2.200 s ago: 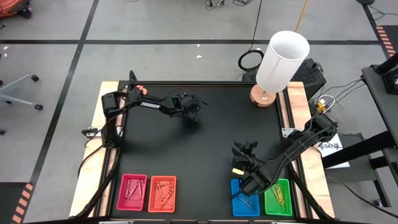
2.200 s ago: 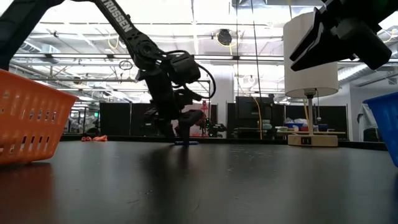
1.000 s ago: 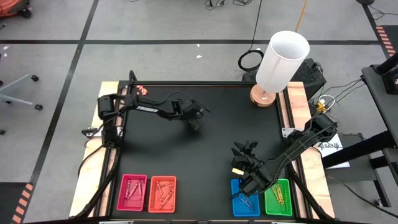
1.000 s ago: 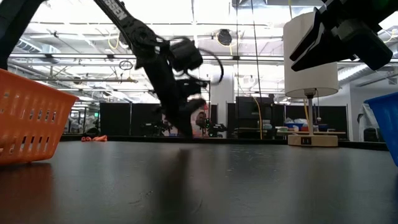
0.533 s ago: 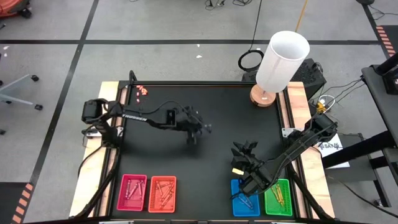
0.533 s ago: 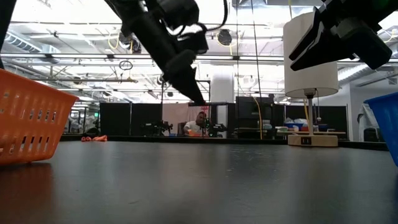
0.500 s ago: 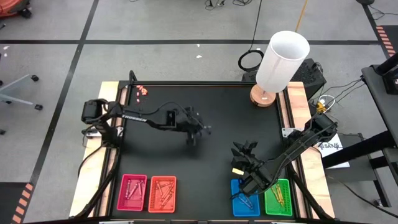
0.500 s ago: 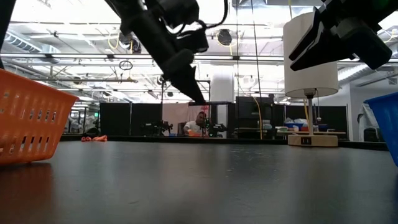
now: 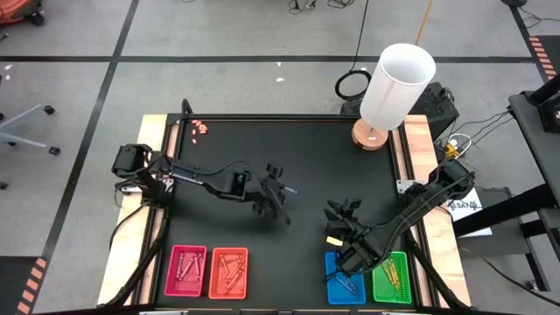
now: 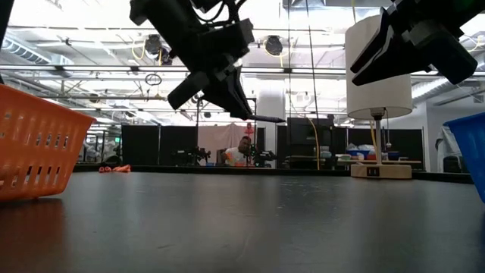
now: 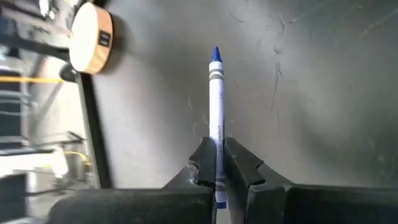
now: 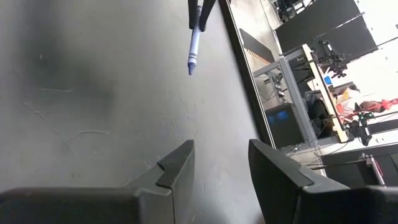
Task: Sort crayons
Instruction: Put the blue crayon into the blue bin
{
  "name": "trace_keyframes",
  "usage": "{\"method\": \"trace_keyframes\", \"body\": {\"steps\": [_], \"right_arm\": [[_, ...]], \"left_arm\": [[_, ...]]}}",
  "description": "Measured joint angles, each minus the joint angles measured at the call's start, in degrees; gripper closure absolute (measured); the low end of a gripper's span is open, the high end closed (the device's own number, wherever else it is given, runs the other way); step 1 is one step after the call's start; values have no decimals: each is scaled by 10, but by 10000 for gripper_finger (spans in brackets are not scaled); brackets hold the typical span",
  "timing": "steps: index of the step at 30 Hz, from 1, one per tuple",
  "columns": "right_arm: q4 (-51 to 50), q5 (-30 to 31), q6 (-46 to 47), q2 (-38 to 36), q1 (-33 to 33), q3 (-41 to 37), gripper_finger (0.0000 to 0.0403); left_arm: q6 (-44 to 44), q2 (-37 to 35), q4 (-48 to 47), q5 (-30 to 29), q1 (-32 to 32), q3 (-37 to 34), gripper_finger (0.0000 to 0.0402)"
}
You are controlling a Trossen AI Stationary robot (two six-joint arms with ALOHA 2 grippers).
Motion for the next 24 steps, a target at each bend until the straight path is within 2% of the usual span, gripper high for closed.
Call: {"method": "trace_keyframes", "body": {"steps": [7,16,19,24], "right_arm": [[13,1,-15,0,-8,0,268],[58,2,-57,0,-9,0,268],[83,10,-79,0,-9,0,268],[122,58,-84,0,-8,0,265]], "left_arm": [[12,-1,14,-54,-26,0,395],[10,-1,43,-59,-60,0,397],[-20,-1,63,-59,-66,0,398],[-78,-1,70,-59,-72,1,397]]}}
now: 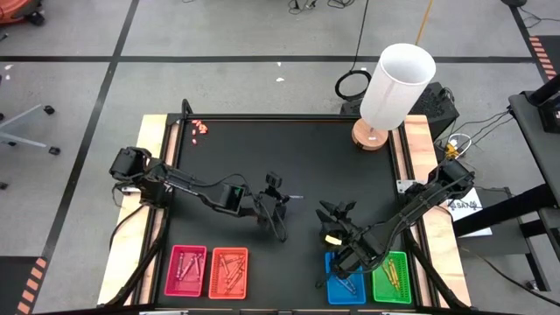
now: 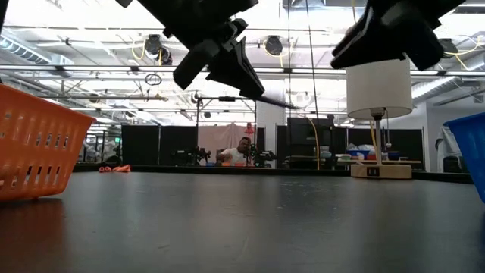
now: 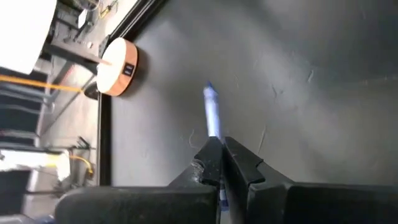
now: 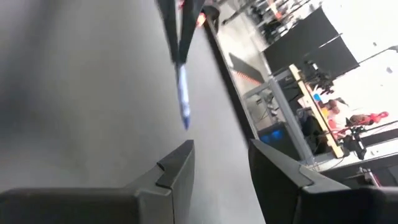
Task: Sort crayons
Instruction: Put the blue crayon into the blue bin
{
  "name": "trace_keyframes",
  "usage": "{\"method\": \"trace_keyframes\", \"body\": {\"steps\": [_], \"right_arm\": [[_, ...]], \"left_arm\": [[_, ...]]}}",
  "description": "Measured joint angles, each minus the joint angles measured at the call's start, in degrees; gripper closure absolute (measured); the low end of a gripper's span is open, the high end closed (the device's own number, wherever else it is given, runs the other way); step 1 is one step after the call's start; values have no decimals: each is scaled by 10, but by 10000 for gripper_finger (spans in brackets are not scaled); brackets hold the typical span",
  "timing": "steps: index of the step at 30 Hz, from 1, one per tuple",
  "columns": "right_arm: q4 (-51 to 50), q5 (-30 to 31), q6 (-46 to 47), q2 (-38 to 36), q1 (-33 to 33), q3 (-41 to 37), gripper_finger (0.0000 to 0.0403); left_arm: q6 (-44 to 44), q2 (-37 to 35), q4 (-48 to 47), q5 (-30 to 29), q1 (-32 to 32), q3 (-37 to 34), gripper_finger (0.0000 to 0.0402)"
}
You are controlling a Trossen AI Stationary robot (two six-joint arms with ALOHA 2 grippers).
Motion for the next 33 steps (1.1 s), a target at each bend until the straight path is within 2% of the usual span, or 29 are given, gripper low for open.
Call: {"method": "trace_keyframes", "body": {"steps": [7,13,19,23,27,29,33], "right_arm": [[93,1,-91,0,11,0,208],[157,-16,-145,0,-12,0,146],[177,-229,-191,0,-77,-10,131],[263,-326,-255,0,-136,-47,145],[397,-461,-289,0,-199,-101,155],[462,-504,-300,0,-225,-130,159],[554,-540,-317,0,-262,-183,160]], "left_arm": [[-118,0,3,3,-5,0,397],[-122,0,3,5,-19,0,396],[-195,0,0,6,-32,0,396],[-314,0,-13,-14,-41,0,396],[-362,0,-77,-18,-58,0,396],[-382,0,-92,-23,-68,-11,396],[-419,-4,-113,-49,-89,-35,396]]}}
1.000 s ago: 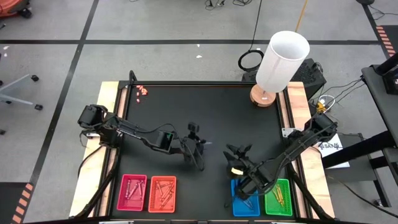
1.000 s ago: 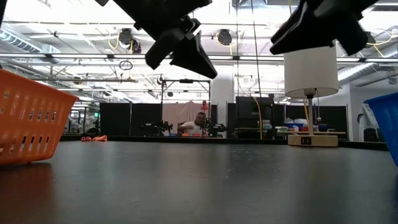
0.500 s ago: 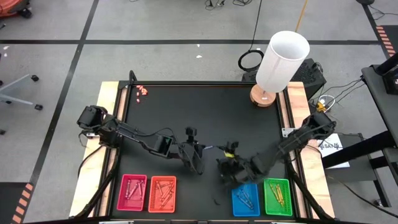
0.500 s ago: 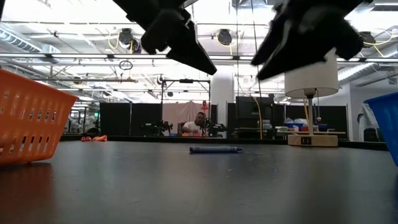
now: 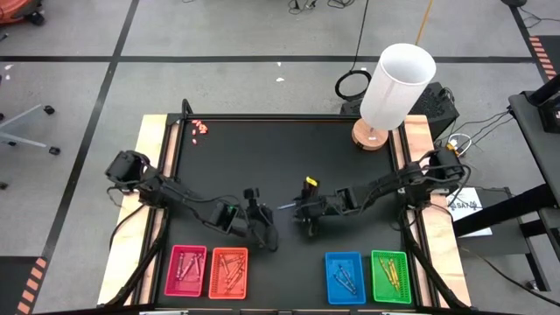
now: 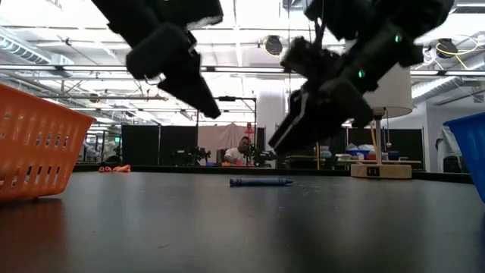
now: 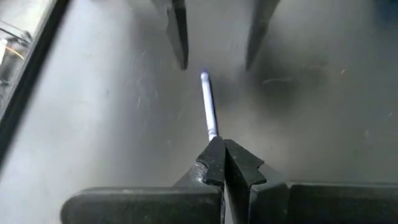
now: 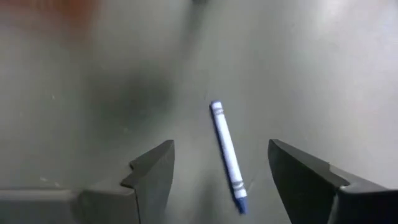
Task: Sort crayons
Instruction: Put the blue crayon into the blue bin
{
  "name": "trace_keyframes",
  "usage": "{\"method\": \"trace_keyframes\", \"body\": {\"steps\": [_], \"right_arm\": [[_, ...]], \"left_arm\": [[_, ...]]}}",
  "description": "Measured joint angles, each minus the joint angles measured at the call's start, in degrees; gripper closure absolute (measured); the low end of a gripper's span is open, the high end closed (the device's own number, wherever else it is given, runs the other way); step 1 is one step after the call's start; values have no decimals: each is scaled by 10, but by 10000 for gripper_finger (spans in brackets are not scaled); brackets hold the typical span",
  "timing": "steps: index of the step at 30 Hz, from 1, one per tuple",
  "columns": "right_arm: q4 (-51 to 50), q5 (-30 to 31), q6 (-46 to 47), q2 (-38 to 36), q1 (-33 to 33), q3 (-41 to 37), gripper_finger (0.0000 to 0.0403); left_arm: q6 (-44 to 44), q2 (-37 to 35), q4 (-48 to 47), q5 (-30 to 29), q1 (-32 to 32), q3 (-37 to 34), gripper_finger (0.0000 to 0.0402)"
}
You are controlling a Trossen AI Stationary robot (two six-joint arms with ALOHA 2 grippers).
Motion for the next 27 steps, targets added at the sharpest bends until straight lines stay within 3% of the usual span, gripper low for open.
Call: {"method": "trace_keyframes", "body": {"steps": [5,14,22,27], "right_arm": [[58,-68,0,0,-38,-48,161],[140,-102,-10,25,-69,-70,161],[185,-101,8,101,-68,-68,163],[182,-93,9,112,-68,-68,197]], "left_arm": [[-3,-3,8,-38,-22,-7,396],[-2,-3,32,-59,-27,-7,395],[2,-3,30,-58,-27,-7,395],[3,-3,30,-58,-27,-7,395]]}}
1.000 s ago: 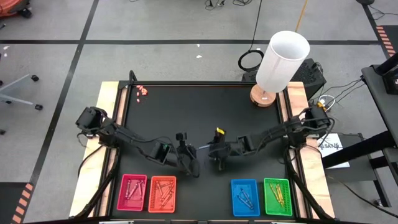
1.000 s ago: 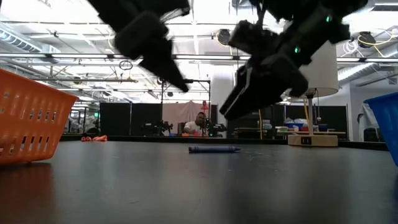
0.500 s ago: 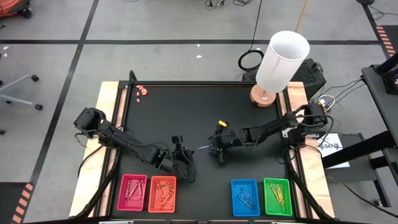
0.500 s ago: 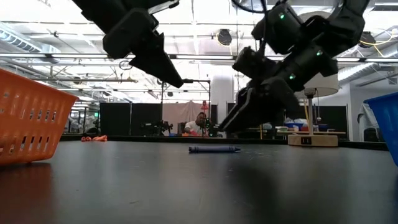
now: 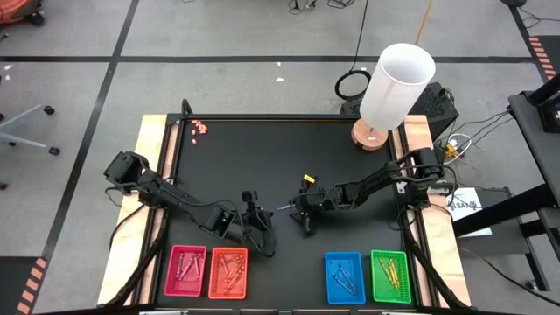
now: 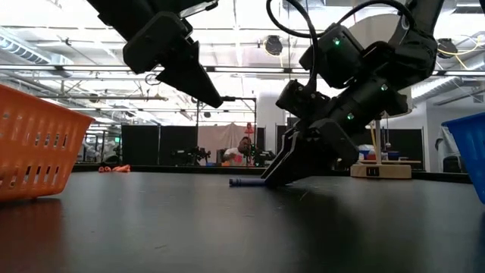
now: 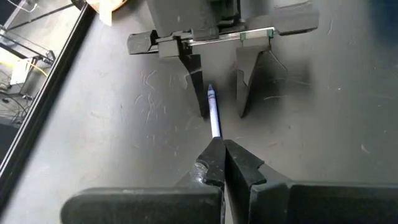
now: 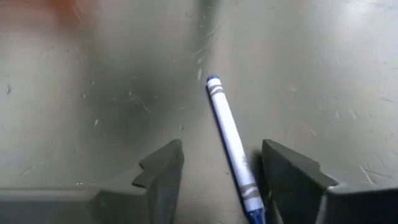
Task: Sort crayons
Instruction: Put the blue crayon into the blue bin
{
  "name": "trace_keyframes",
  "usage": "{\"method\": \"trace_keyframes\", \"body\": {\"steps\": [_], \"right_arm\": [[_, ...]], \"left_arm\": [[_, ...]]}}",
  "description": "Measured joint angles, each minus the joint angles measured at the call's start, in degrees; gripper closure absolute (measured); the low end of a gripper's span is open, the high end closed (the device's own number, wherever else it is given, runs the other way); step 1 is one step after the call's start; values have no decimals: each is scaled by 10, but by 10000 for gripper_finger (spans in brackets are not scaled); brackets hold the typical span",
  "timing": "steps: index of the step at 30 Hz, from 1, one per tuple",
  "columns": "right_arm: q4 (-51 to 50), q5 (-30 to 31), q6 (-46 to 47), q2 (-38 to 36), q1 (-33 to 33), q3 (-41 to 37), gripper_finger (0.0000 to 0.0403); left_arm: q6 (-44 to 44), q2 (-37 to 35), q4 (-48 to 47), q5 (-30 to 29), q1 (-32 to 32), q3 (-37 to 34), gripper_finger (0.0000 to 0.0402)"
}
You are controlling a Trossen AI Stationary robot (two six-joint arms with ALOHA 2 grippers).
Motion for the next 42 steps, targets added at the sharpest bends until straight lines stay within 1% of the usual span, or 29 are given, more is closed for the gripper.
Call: {"method": "trace_keyframes", "body": {"steps": [11,16,18,24,28,31,34,42], "right_arm": [[-14,-2,-4,2,1,0,339],[-14,4,0,3,1,-1,392],[-14,4,0,3,2,-1,397],[-18,11,-3,-13,14,-1,393],[-37,9,-10,-45,24,-4,400],[-72,7,-10,-78,31,-5,400],[-106,10,-9,-124,43,-4,400],[-201,79,-7,-252,106,-3,399]], "left_arm": [[0,0,0,2,0,0,395],[-2,0,0,2,0,0,395],[-2,0,0,2,0,0,395],[-5,0,0,2,0,0,395],[-5,0,0,2,0,0,395],[-6,0,0,6,0,0,395],[-6,0,1,21,0,0,395],[-6,0,6,24,0,0,395]]}}
